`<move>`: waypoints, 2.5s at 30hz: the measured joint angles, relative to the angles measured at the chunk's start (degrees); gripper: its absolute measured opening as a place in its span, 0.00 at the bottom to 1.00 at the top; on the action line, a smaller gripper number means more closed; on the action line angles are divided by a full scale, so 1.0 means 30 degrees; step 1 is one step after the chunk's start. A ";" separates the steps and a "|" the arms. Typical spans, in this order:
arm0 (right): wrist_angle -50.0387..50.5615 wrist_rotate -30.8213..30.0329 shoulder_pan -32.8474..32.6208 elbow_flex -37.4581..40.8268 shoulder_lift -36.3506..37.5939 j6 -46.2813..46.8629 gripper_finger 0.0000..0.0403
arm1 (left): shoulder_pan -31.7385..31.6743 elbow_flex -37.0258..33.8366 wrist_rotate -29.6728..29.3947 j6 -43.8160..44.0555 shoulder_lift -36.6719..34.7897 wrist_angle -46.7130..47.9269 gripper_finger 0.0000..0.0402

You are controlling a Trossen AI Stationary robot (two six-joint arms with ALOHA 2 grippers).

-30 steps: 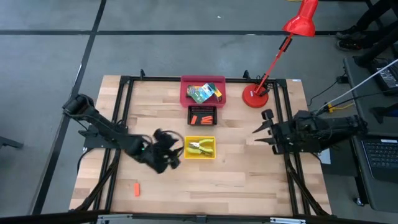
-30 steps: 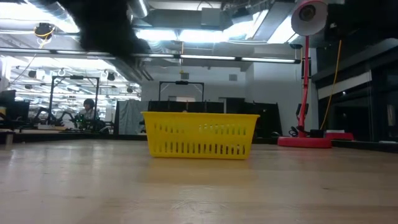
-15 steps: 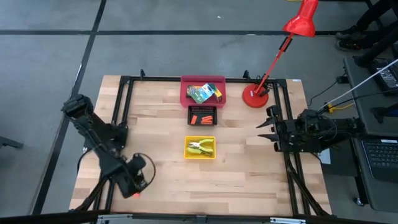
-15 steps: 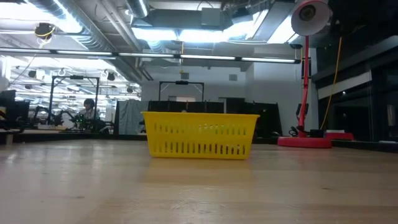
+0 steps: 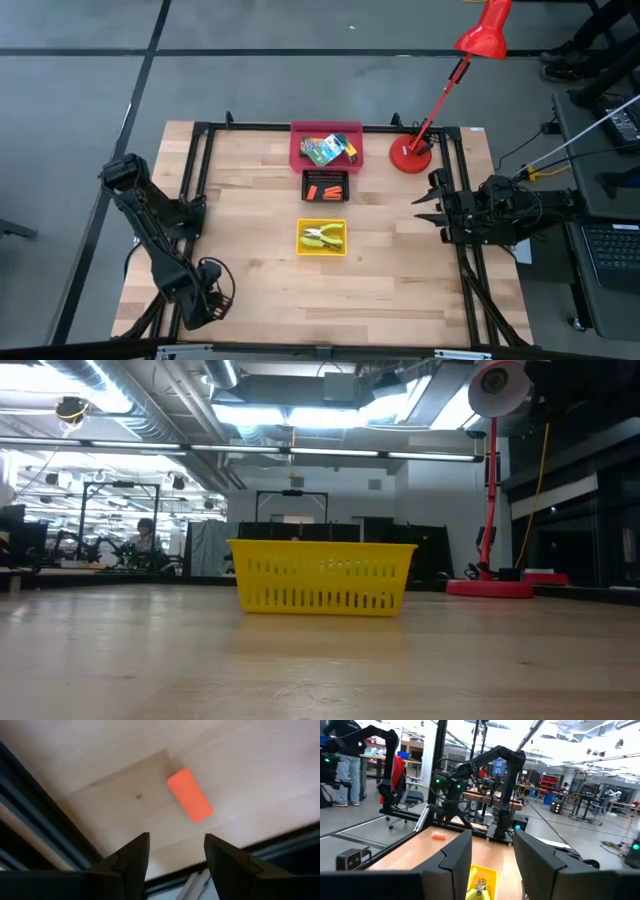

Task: Pick & Place School Supplies
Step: Put the orange eraser into the black bin

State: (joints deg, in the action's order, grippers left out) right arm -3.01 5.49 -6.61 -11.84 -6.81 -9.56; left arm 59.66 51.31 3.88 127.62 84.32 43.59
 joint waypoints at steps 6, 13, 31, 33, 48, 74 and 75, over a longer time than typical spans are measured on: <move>0.0190 0.0699 -0.0007 0.0000 0.0000 0.0054 0.37 | -0.1260 -0.0015 0.0261 0.0279 0.1897 -0.1641 0.44; 0.0317 0.1538 -0.0150 -0.0007 0.0000 0.0132 0.37 | -0.2140 -0.0007 0.0694 0.0465 0.3552 -0.1899 0.45; 0.0457 0.1465 -0.1353 -0.0022 0.0000 0.0218 0.37 | -0.2302 0.0044 0.1379 0.0373 0.4252 -0.2382 0.14; 0.0451 0.1378 -0.1355 -0.0022 0.0000 0.0393 0.37 | -0.2276 0.0044 0.0829 0.0067 0.4023 -0.2233 0.14; 0.0453 0.0803 -0.1348 -0.0022 0.0000 -0.0298 0.37 | -0.7990 0.2809 -1.2422 -1.3530 0.2022 0.1307 0.14; 0.1290 0.0447 -0.1297 -0.0022 0.0000 0.0296 0.37 | -2.4758 -0.2374 -0.1719 -3.8268 0.4065 -2.2434 0.14; 0.1297 0.0453 -0.1297 -0.0022 0.0000 0.0430 0.37 | -2.4793 -0.2780 -0.1154 -3.8634 0.4305 -2.3569 0.14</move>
State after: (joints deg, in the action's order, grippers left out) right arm 0.89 6.85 -10.50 -11.90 -6.81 -8.27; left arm -14.72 42.97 0.42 11.71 97.24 -27.11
